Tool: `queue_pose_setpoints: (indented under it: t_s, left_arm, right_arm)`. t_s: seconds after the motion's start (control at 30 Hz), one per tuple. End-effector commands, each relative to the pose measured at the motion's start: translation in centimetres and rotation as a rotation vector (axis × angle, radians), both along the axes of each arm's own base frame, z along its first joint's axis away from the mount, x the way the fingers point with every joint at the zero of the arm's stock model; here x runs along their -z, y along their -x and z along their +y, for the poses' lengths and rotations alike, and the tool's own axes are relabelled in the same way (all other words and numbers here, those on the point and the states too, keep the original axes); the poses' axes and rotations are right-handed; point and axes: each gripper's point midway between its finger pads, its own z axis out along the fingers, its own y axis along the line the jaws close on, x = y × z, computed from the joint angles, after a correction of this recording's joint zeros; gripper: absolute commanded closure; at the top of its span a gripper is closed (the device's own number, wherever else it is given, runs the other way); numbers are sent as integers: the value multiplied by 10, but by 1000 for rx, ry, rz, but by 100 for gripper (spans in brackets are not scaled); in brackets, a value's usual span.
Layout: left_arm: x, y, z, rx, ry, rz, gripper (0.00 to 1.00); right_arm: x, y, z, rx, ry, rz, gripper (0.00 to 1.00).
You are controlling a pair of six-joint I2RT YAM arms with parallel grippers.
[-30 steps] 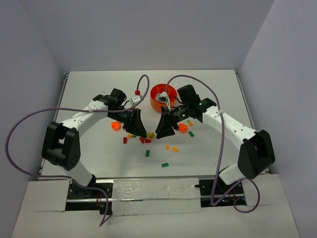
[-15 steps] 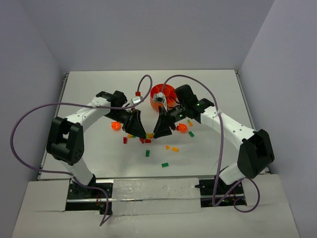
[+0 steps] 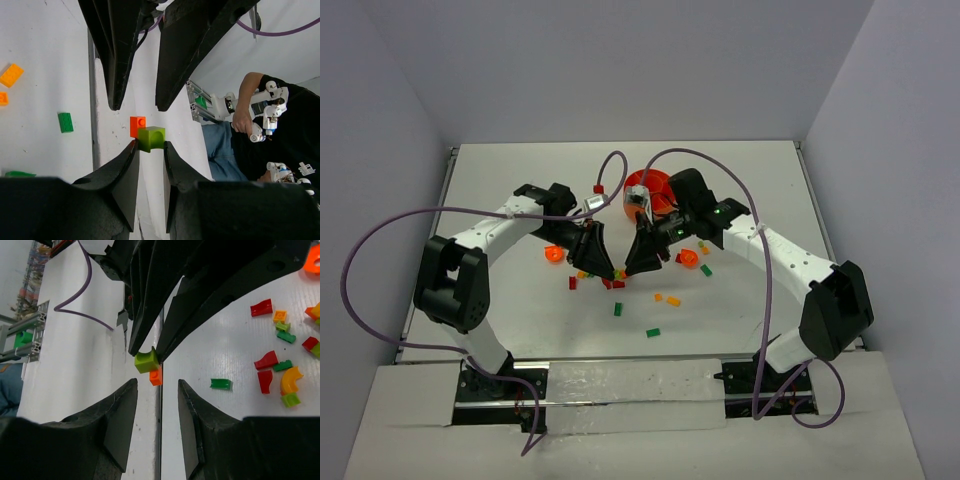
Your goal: Sort the legos into containers by color
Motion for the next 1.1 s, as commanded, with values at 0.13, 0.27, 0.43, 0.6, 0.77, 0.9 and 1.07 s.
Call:
queue_pose_setpoints:
  t_s: [0.13, 0.27, 0.43, 0.6, 0.77, 0.9, 1.07]
  left_arm:
    - [-32, -3, -6, -9, 148, 18, 100]
    - [-32, -3, -6, -11, 148, 25, 100]
    - [-33, -2, -6, -10, 152, 25, 100]
    - [-34, -3, -6, -10, 156, 32, 100]
    - [-35, -2, -6, -10, 162, 33, 100]
    - [-37, -2, -6, -10, 167, 34, 100]
    - [-38, -7, -3, -29, 175, 10, 100]
  right_arm:
    - [-19, 1, 13, -42, -44, -67, 57]
    - [-13, 3, 13, -49, -32, -78, 57]
    - [-10, 5, 14, -59, -25, -86, 57]
    - [-9, 7, 16, -66, -21, -90, 63]
    - [-6, 8, 16, -70, -16, -99, 74]
    - [-5, 9, 17, -73, -13, -101, 88]
    - [-2, 9, 16, -64, -2, -101, 98]
